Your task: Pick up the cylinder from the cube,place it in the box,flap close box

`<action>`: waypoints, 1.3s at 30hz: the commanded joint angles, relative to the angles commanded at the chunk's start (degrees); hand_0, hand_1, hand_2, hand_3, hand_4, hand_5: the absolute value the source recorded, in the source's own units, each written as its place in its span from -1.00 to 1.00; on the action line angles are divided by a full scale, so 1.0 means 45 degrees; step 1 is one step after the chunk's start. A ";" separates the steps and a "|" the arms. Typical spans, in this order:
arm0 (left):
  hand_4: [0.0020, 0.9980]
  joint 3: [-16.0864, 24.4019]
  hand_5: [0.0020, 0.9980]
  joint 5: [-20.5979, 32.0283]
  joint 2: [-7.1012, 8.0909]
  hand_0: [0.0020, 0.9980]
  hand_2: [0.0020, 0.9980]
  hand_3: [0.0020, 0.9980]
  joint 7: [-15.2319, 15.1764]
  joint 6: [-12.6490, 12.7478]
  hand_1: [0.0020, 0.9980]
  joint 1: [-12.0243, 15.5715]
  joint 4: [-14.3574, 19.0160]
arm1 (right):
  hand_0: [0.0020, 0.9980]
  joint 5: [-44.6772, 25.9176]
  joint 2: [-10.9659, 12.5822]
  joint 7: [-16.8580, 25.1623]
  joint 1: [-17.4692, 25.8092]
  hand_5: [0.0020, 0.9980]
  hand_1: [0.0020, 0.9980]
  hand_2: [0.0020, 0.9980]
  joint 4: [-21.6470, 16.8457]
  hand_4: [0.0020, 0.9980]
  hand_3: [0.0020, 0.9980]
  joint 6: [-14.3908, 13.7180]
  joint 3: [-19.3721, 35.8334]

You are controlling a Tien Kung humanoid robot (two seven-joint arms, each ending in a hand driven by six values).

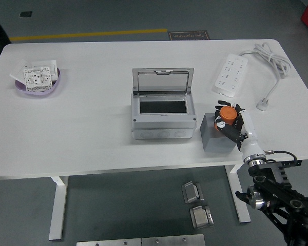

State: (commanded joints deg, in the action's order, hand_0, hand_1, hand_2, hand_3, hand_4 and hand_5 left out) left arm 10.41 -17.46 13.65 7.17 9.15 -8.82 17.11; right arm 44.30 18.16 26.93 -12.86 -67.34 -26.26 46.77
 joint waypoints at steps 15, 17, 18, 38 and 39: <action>0.35 0.0049 -0.43 -0.0010 -0.0008 0.31 0.17 0.27 -0.0002 -0.0012 0.28 0.0019 0.0004 | 0.18 0.0256 0.0128 -0.0061 -0.0015 -1.00 -0.02 -0.06 -0.0623 -1.00 -0.14 -0.0194 0.0217; 0.35 0.0040 -0.43 -0.0009 -0.0012 0.31 0.17 0.27 0.0000 -0.0014 0.28 0.0027 0.0005 | 0.18 0.0307 0.0141 -0.0088 -0.0027 -1.00 -0.02 -0.06 -0.0713 -1.00 -0.14 -0.0204 0.0249; 0.35 0.0037 -0.43 -0.0008 -0.0015 0.31 0.17 0.27 0.0000 -0.0014 0.28 0.0030 0.0005 | 0.18 0.0320 0.0152 -0.0098 -0.0030 -1.00 -0.02 -0.06 -0.0764 -1.00 -0.14 -0.0207 0.0265; 0.35 -0.0179 -0.41 0.0115 0.0022 0.31 0.17 0.27 -0.0030 0.0060 0.28 0.0112 -0.0035 | 0.26 0.3177 0.0734 -0.2089 -0.1832 -1.00 0.08 0.08 -0.1506 -1.00 -0.08 -0.1847 -0.1114; 0.35 -0.0209 -0.42 0.0138 0.0033 0.31 0.17 0.27 -0.0031 0.0067 0.28 0.0124 -0.0041 | -0.30 0.3526 0.0758 -0.2337 -0.2095 -1.00 -0.21 0.07 -0.1480 -0.93 -0.08 -0.1912 -0.1311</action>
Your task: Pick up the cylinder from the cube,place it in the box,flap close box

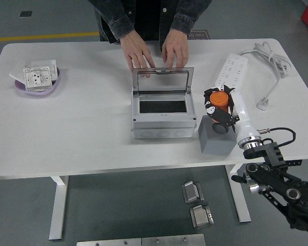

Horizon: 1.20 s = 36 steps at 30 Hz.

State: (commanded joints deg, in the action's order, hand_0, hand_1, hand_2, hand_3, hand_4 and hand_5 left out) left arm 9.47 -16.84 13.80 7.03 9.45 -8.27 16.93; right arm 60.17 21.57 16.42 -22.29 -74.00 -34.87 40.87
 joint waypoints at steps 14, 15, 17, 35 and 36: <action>0.36 -0.0381 -0.41 0.0334 0.0131 0.31 0.17 0.27 0.0001 0.0040 0.28 0.0114 -0.0074 | -1.00 0.2321 -0.0570 -0.1815 -0.3208 -1.00 -0.73 -0.02 0.1098 -0.94 -0.26 0.0187 -0.2971; 0.36 -0.0401 -0.41 0.0351 0.0137 0.31 0.17 0.27 0.0002 0.0040 0.28 0.0122 -0.0077 | -1.00 0.2335 -0.0609 -0.1876 -0.3390 -1.00 -0.73 -0.02 0.1214 -0.94 -0.26 0.0224 -0.3195; 0.36 -0.0446 -0.41 0.0389 0.0151 0.31 0.17 0.27 0.0002 0.0041 0.28 0.0137 -0.0085 | -1.00 0.2340 -0.0699 -0.1977 -0.3813 -1.00 -0.73 -0.02 0.1538 -0.94 -0.26 0.0315 -0.3731; 0.36 -0.0658 -0.40 0.0461 0.0176 0.31 0.17 0.27 0.0018 0.0025 0.28 0.0077 -0.0091 | -1.00 0.1691 -0.1069 -0.1968 -0.5797 -1.00 -0.76 -0.02 0.3771 -0.90 -0.27 0.0888 -0.6798; 0.35 -0.0675 -0.40 0.0467 0.0173 0.31 0.17 0.27 0.0019 0.0023 0.28 0.0065 -0.0092 | -1.00 0.1630 -0.1112 -0.1945 -0.5923 -1.00 -0.73 0.00 0.3868 -0.84 -0.24 0.0893 -0.6958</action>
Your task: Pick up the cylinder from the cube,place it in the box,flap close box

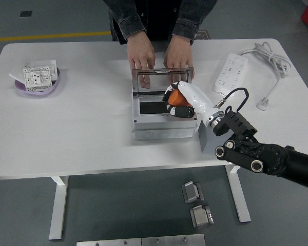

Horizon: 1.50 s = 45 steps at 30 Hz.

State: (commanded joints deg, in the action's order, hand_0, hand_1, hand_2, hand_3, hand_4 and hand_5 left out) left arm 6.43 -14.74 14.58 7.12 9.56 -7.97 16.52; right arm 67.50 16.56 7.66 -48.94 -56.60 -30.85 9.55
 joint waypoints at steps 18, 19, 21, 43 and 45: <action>0.35 -0.0244 -0.41 0.0081 0.0002 0.31 0.17 0.27 0.0025 -0.0031 0.29 -0.0075 0.0000 | -1.00 -0.0466 -0.0688 0.0070 -0.1314 -1.00 -0.70 0.03 0.0678 -0.80 -0.22 0.0333 -0.1675; 0.35 -0.0265 -0.41 0.0093 0.0007 0.31 0.17 0.27 0.0026 -0.0031 0.29 -0.0078 -0.0002 | -1.00 -0.0503 -0.0729 0.0078 -0.1387 -1.00 -0.70 0.03 0.0752 -0.80 -0.22 0.0361 -0.1754; 0.35 -0.0317 -0.41 0.0122 0.0021 0.31 0.17 0.27 0.0029 -0.0032 0.29 -0.0091 -0.0006 | -1.00 -0.0557 -0.0850 0.0079 -0.1593 -1.00 -0.70 0.03 0.0954 -0.80 -0.22 0.0490 -0.1895; 0.35 -0.0466 -0.41 0.0046 -0.0046 0.31 0.17 0.27 0.0050 -0.0069 0.28 -0.0323 0.0012 | 0.11 0.0811 -0.1270 -0.0216 -0.2303 -0.91 0.23 0.40 0.1739 -0.14 0.61 0.2362 -0.1412; 0.35 -0.0453 -0.41 0.0007 -0.0052 0.31 0.17 0.27 0.0056 -0.0081 0.28 -0.0335 0.0020 | 0.11 0.0883 -0.1268 -0.0193 -0.2296 -0.91 0.23 0.40 0.1751 -0.14 0.61 0.2401 -0.1389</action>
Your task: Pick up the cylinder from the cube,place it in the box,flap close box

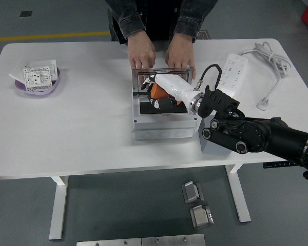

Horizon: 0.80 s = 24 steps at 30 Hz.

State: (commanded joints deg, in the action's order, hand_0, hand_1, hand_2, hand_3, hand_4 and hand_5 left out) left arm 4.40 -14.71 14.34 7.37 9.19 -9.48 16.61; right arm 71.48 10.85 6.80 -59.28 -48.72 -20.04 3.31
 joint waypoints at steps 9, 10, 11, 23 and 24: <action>0.35 0.0105 -0.41 -0.0157 -0.0010 0.31 0.17 0.27 0.0010 -0.0034 0.28 -0.0067 0.0037 | 0.41 0.0326 0.0063 0.0098 0.0038 -0.99 0.38 0.55 0.0068 0.17 0.82 0.0233 0.0104; 0.34 0.0118 -0.42 -0.0174 -0.0012 0.31 0.17 0.27 0.0012 -0.0039 0.28 -0.0072 0.0042 | 0.50 0.0332 0.0073 0.0103 0.0042 -0.95 0.42 0.58 0.0068 0.40 0.92 0.0250 0.0110; 0.34 0.0127 -0.42 -0.0186 -0.0015 0.31 0.17 0.27 0.0013 -0.0042 0.28 -0.0076 0.0045 | 0.50 0.0340 0.0081 0.0105 0.0048 -0.95 0.42 0.58 0.0069 0.40 0.92 0.0268 0.0119; 0.33 0.0115 -0.43 -0.0117 -0.0066 0.31 0.17 0.26 0.0025 -0.0051 0.28 0.0106 0.0038 | 0.57 -0.0213 0.0691 0.0325 0.0620 -0.88 0.42 0.59 -0.1050 0.49 0.95 -0.0753 -0.0213; 0.33 0.0119 -0.43 -0.0112 -0.0074 0.31 0.17 0.26 0.0025 -0.0052 0.28 0.0130 0.0037 | 0.57 -0.0120 0.0796 0.0297 0.0699 -0.88 0.42 0.59 -0.1271 0.49 0.95 -0.0779 -0.0083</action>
State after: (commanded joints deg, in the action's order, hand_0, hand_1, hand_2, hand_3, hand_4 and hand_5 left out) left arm 4.93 -15.21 14.01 7.48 8.96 -8.90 16.78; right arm 70.94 14.44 8.13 -56.13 -54.43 -23.55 2.93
